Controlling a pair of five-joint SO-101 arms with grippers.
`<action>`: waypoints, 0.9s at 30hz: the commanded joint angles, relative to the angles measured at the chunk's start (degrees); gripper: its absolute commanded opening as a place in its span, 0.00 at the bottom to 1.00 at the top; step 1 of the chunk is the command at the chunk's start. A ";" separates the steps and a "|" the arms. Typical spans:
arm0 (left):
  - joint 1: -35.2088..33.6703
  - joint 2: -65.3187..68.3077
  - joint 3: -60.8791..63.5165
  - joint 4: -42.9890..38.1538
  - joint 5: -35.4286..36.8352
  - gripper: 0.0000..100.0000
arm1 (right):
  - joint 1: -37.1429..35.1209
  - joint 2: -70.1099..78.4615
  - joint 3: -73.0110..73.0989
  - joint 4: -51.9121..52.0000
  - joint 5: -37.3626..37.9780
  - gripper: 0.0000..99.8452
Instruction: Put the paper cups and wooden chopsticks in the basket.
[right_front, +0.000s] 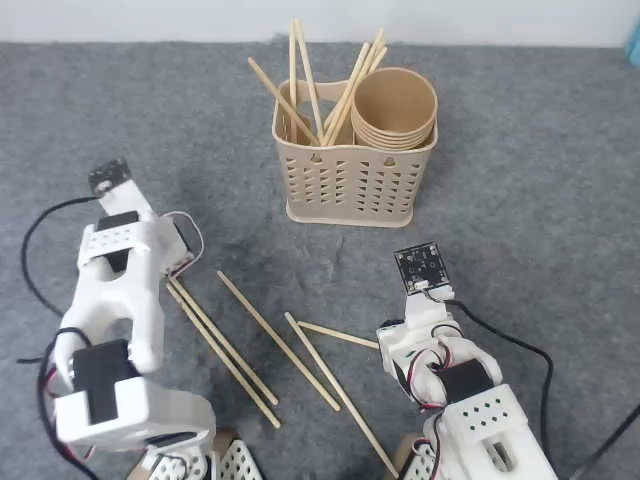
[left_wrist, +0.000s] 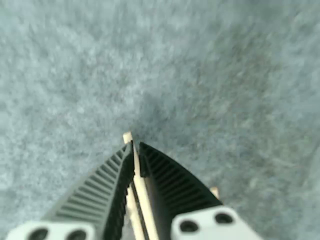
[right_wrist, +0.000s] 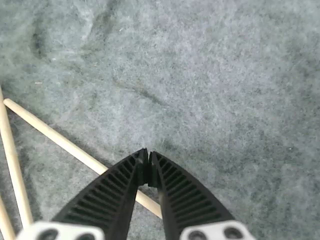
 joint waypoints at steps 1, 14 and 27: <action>0.35 -0.62 -5.41 2.73 0.26 0.01 | 0.92 -1.10 -0.26 -1.71 0.79 0.01; 1.76 -19.78 -15.25 14.68 0.00 0.02 | 0.92 -1.10 -0.26 -1.80 0.79 0.01; 1.49 -4.66 -0.22 7.65 0.26 0.17 | 0.92 -1.10 -0.26 -1.36 0.79 0.01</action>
